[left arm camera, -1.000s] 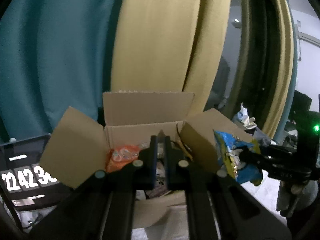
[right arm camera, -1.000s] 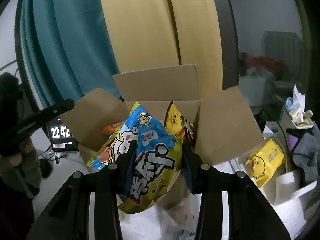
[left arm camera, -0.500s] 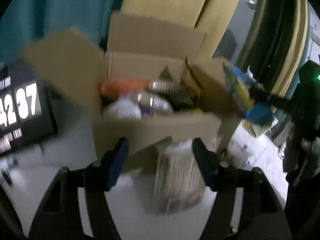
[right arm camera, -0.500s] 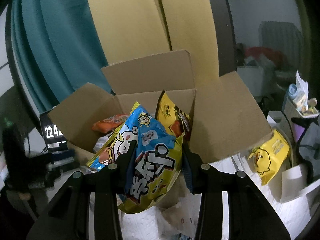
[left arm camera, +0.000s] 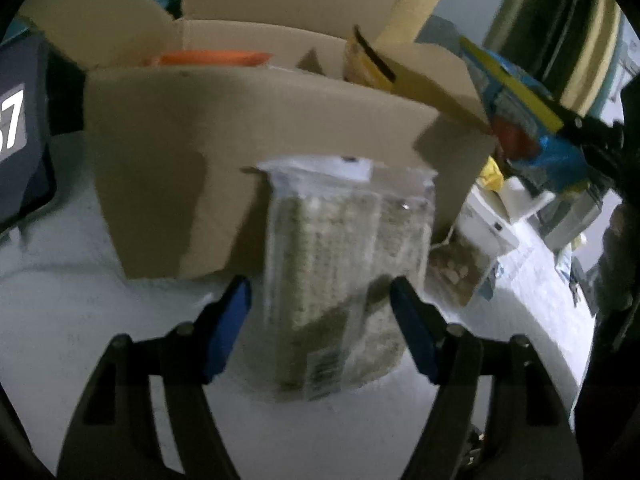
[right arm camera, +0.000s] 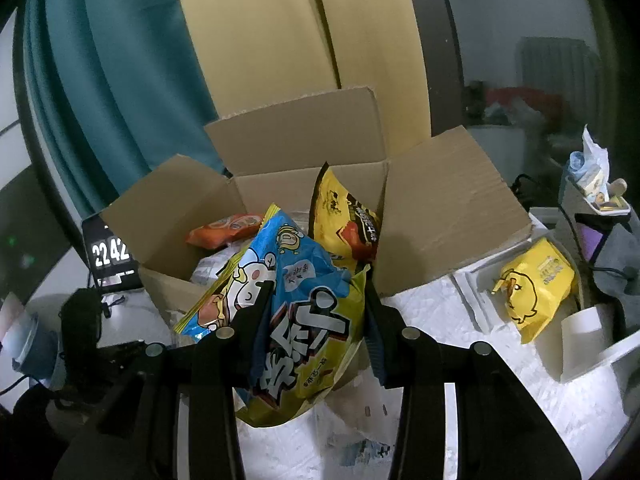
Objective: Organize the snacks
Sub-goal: 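Carry the blue cartoon bag into the box with the right gripper while the left carries the bread package, then open the right gripper inside the box while the left releases the bread package, then withdraw both grippers from the box back to the snack pile, then grasp the black-and-gold snack bar with the left gripper while the right grasps the clear nut bag, then carry the snack bar into the box with the left gripper while the right carries the nut bag, then open the left gripper inside the box while the right releases the nut bag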
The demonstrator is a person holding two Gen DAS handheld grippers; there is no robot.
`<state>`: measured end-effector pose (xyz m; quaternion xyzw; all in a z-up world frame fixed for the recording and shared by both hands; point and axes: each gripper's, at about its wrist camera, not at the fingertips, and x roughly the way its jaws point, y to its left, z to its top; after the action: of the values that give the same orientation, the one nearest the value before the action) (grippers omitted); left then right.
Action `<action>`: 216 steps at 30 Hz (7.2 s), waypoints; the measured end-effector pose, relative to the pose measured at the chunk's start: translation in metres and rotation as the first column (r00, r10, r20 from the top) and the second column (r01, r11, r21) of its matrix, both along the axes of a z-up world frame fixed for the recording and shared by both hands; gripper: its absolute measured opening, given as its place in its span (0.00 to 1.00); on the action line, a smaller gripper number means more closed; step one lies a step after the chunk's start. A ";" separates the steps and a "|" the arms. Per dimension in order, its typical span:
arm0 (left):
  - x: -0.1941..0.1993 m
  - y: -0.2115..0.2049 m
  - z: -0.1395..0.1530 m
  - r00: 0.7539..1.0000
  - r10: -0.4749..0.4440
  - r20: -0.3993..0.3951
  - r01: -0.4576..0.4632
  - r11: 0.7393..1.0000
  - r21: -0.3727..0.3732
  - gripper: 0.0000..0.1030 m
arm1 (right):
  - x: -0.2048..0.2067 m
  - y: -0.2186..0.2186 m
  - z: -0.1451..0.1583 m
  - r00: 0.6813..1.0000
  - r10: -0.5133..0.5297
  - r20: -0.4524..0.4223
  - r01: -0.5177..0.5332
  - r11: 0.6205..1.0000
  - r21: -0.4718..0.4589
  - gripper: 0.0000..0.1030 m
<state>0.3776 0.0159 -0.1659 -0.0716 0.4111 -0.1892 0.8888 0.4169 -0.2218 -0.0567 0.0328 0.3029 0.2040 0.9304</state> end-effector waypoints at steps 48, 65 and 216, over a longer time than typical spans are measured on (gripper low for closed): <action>0.057 0.061 0.140 0.892 0.206 0.401 -0.211 0.977 -0.033 0.71 | 0.060 0.054 0.021 0.996 -0.017 0.090 0.026 0.994 -0.106 0.71; -0.040 0.036 0.127 0.927 0.139 0.348 -0.140 0.990 -0.023 0.71 | -0.007 0.008 0.018 0.995 -0.086 0.056 0.091 0.992 -0.088 0.71; 0.055 0.071 0.157 0.916 0.233 0.327 -0.213 0.972 -0.097 0.71 | 0.071 0.099 0.031 0.994 -0.036 0.107 0.045 0.995 -0.087 0.70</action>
<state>0.4323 0.0865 -0.0092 -0.1111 0.2370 -0.1084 0.9590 0.4880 -0.1232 -0.0256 -0.0136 0.2617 0.1726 0.9495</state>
